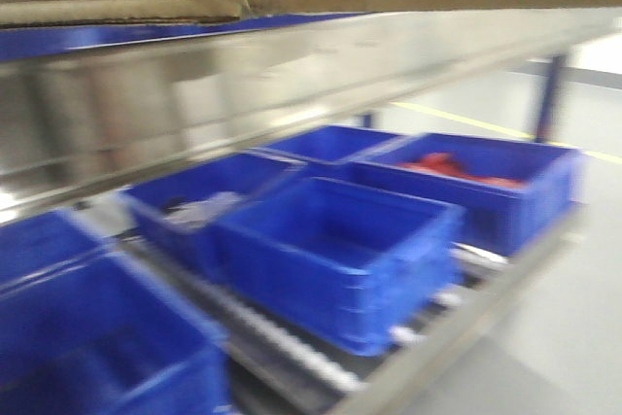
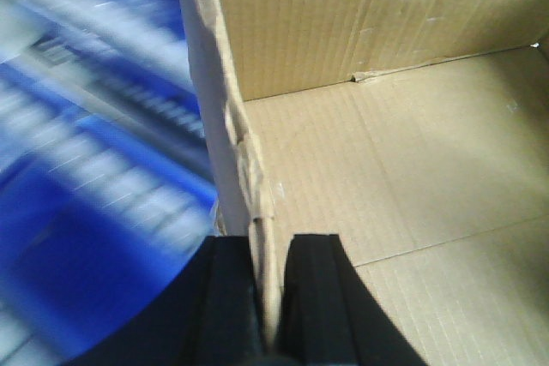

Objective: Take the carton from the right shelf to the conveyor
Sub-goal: 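Hold the carton with both grippers while the base turns away from the shelf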

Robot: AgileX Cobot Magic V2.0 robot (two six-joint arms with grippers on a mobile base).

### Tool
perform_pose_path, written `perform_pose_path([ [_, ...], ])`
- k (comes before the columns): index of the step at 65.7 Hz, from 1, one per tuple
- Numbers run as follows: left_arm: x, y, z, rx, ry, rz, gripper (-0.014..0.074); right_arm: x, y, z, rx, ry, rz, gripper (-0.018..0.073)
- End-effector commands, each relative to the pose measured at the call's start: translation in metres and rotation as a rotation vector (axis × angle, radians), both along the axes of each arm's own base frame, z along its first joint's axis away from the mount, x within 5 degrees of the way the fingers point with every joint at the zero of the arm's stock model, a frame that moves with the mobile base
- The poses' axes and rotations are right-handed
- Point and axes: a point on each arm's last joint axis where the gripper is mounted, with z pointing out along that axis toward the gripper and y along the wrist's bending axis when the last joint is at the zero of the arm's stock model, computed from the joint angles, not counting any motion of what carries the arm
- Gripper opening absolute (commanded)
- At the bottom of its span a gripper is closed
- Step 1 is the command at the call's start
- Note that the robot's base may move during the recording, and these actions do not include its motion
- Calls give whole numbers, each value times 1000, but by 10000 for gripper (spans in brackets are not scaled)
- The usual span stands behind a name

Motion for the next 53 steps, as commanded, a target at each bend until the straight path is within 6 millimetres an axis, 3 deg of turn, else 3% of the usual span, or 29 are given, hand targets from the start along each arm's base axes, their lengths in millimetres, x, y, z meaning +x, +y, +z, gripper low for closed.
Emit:
perform_pose_path([
  [1, -5, -5, 8, -50, -44, -40, -13, -1, 0, 7, 23, -64, 20, -71],
  [53, -5, -4, 8, -48, -45, -39, -13, -1, 0, 7, 23, -64, 20, -71],
])
